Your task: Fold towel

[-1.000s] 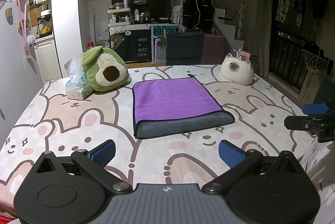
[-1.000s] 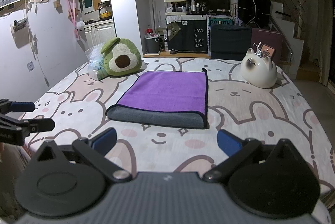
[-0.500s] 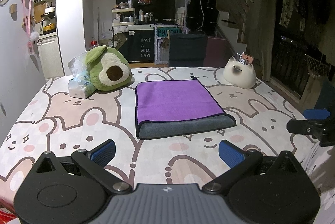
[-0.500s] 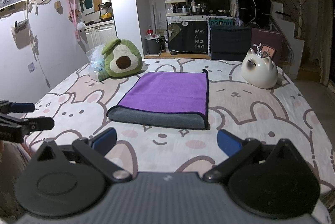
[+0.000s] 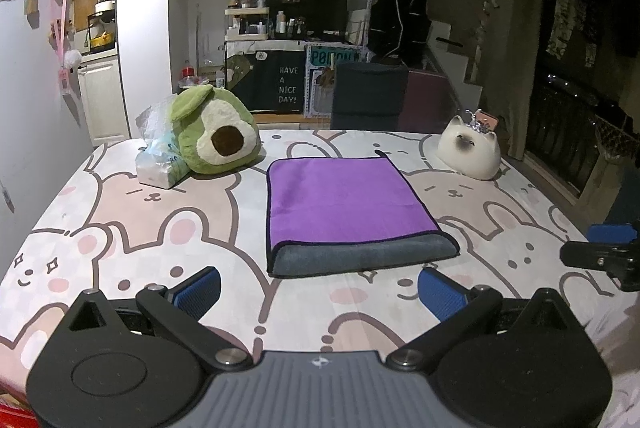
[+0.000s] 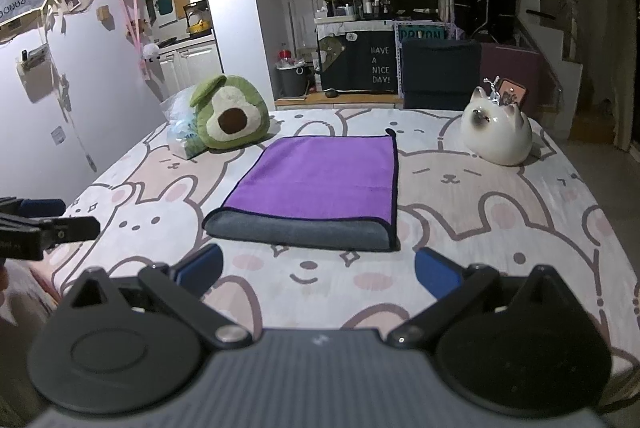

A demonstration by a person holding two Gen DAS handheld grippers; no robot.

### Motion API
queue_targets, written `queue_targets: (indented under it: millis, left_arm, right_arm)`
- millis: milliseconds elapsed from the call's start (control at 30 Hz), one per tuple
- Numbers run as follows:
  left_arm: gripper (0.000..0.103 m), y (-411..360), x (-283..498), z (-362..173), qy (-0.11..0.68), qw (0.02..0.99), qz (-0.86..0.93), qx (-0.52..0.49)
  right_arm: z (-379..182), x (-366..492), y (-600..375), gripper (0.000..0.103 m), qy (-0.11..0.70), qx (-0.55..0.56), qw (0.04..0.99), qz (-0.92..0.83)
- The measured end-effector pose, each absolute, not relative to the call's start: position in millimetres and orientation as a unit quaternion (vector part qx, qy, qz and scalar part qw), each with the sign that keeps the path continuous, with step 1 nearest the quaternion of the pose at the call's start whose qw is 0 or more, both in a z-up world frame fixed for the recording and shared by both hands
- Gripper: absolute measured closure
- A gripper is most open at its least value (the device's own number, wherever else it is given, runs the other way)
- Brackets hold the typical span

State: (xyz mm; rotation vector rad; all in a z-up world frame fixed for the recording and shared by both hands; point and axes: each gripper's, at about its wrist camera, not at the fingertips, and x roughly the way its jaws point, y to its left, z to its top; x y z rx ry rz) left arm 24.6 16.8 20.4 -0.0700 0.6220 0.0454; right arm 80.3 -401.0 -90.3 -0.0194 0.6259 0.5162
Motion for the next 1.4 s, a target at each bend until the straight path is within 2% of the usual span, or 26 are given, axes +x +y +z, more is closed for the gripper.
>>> queue_targets:
  millis: [833,1400]
  left_arm:
    - [0.000,29,115,42,0.315,0.948,-0.029,0.027]
    - [0.000,45,192,16,0.322,0.945,-0.048,0.040]
  right_arm:
    - [-68,155,-395,0.000,0.297,-0.054,0.914,0.270]
    - [-81,212,-372,0.000,0.284,-0.094,0.909,0.291]
